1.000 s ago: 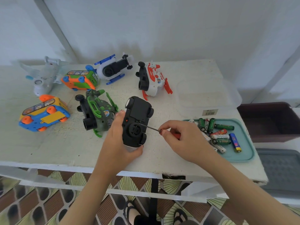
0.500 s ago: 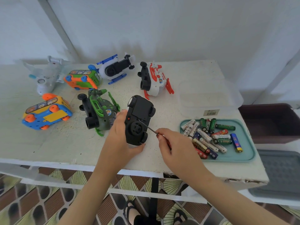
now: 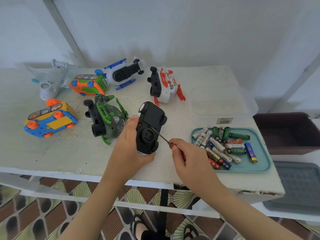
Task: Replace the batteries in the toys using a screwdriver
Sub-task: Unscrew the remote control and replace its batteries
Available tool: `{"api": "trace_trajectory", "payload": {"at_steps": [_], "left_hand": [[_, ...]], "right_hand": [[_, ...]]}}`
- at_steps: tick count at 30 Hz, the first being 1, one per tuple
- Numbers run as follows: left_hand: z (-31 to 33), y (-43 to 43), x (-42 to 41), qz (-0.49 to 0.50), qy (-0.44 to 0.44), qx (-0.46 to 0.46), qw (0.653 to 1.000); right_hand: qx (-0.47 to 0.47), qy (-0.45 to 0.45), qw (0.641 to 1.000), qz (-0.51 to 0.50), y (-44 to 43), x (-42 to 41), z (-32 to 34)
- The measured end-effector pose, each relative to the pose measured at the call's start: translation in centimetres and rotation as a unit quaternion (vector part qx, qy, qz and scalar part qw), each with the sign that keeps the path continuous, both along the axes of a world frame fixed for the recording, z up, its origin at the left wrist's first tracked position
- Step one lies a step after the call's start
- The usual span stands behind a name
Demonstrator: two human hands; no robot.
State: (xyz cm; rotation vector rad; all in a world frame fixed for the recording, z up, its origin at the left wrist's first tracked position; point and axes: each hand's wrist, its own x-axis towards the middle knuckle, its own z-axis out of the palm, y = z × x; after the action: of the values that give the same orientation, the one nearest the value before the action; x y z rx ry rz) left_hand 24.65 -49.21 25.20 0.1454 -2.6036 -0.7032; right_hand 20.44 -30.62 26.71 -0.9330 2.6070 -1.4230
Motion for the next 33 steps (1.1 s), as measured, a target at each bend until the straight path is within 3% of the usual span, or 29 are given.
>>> {"api": "trace_trajectory", "payload": {"at_steps": [10,23,27,31,33], "left_hand": [[0.5,-1.8,0.3,-0.042,-0.037,-0.024,0.998],[0.5,-1.5,-0.1,-0.029,-0.028,-0.008,0.999],[0.6,-1.5,0.0,-0.025,-0.023,-0.003,0.999],[1.0,-2.0,0.0,-0.029,-0.037,0.015,0.999],[1.2,-2.2,0.0,-0.042,-0.046,0.016,0.998]], "right_hand": [[-0.011,-0.101,0.994,0.045,0.7,-2.3,1.5],[-0.024,-0.083,0.996,-0.014,-1.3,0.0,0.1],[-0.058,-0.156,0.986,-0.033,-1.8,0.0,0.0],[-0.111,-0.334,0.936,-0.009,-1.8,-0.9,0.4],[-0.077,-0.321,0.944,0.007,-1.2,-1.9,1.1]]}}
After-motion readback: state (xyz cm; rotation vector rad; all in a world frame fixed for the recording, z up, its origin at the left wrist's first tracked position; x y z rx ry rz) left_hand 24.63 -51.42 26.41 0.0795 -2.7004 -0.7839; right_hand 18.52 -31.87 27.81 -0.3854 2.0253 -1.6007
